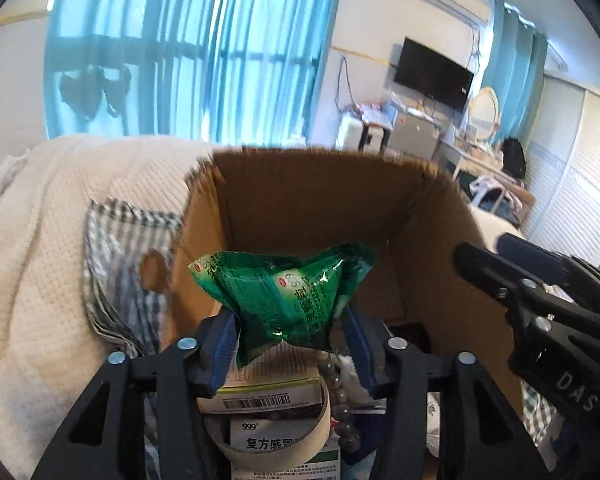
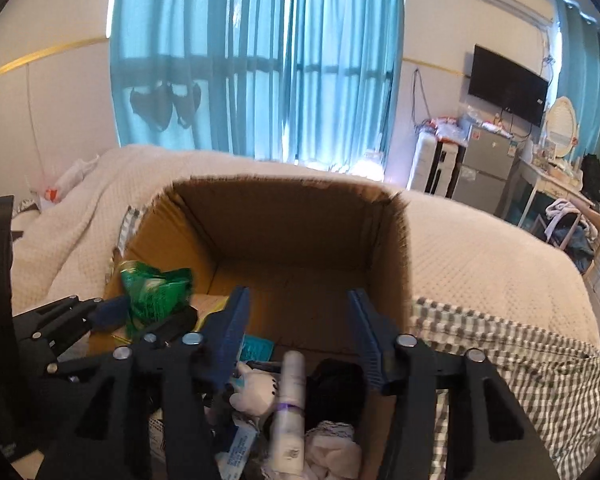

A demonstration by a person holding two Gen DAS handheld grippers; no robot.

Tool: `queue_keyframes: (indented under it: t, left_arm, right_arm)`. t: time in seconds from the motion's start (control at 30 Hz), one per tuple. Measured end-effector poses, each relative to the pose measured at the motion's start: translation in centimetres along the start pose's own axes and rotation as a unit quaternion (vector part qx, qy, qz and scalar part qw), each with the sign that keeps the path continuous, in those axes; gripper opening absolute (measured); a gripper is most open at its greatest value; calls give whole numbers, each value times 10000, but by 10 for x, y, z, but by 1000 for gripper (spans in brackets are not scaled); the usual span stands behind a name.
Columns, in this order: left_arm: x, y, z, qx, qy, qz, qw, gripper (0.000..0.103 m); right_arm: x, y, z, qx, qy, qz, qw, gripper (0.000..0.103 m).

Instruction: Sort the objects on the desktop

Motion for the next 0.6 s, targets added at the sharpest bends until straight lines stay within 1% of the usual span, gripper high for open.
queue_keyframes:
  t: [0.07, 0.1, 0.17, 0.2, 0.27, 0.4, 0.47, 0.53, 0.6]
  left_arm:
    - [13, -2, -3, -39, -172, -51, 9998, 59]
    - [24, -4, -4, -78, -305, -66, 9995, 61]
    - [35, -6, -8, -125, -436, -55, 9990, 71]
    - [44, -8, -9, -143, -541, -32, 9984, 74]
    - [56, -10, -11, -159, -690, -16, 9975, 83]
    - [80, -15, -14, -161, -920, 37, 9956, 87]
    - [90, -19, -15, -171, -1005, 47, 9948, 95]
    - [103, -21, -15, -196, -1126, -36, 9934, 97]
    - [118, -24, -13, -188, -1267, -98, 9917, 102]
  right_arm:
    - [15, -6, -1, -1, -186, 210, 9996, 52]
    - [22, -9, -2, -26, -244, 212, 9995, 52]
    - [36, -15, -3, -79, -332, 229, 9992, 58]
    - [43, -18, -3, -96, -384, 251, 9989, 60]
    - [55, -22, -4, -122, -476, 220, 9986, 61]
    - [81, -29, -4, -175, -679, 135, 9974, 65]
    - [94, -32, -5, -227, -798, 98, 9965, 68]
    - [106, -36, -5, -275, -898, 91, 9955, 70]
    - [116, -39, -4, -294, -963, 56, 9949, 70]
Point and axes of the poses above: each gripper's, at about its wrist camera, not at the fingertips, and x roughly against the way its jaws point, y to its left, z to its underside, the point moved 6 cm from there along -x, roughly the way its jaws point, and after that the axes turned 12 degrees about y, right-handed, at the moved point
